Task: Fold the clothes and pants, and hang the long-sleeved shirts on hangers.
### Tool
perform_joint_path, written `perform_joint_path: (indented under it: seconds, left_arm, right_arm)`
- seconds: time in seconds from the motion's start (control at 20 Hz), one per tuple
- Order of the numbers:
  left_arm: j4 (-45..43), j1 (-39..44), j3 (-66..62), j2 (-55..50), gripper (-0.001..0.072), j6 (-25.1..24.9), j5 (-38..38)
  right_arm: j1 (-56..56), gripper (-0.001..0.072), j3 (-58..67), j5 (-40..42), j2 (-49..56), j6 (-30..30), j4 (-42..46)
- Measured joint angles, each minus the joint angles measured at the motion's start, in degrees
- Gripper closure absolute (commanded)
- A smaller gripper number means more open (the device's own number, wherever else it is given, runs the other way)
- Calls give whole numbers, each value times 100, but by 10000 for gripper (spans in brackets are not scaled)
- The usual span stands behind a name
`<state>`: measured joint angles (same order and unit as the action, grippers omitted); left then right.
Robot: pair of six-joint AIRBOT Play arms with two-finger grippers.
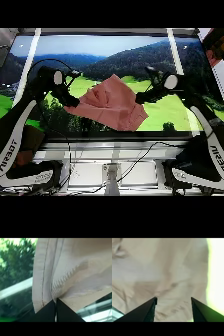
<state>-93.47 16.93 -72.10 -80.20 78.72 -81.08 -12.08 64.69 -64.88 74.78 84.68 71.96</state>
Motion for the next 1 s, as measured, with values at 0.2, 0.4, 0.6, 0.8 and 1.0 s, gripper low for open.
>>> perform_joint_path:
  seconds: [0.2, 0.4, 0.6, 0.8, 1.0]
  left_arm:
    - [-203, -7, 0, 90, 696, 37, -146]
    - [-258, -7, 2, 133, 696, 63, -186]
    - [-184, -7, 2, 140, 696, 81, -190]
    - [-94, -7, 2, 140, 696, 81, -190]
    - [-72, -7, 2, 140, 696, 83, -190]
  right_arm:
    - [481, 238, -417, -85, -702, 24, 149]
    - [745, 238, -1639, 332, -1338, 269, 7]
    - [822, 238, -2592, 1220, -1370, 697, -603]
    - [846, 261, -2903, 1773, -973, 866, -1152]
    - [848, 266, -2992, 2181, -551, 922, -1574]
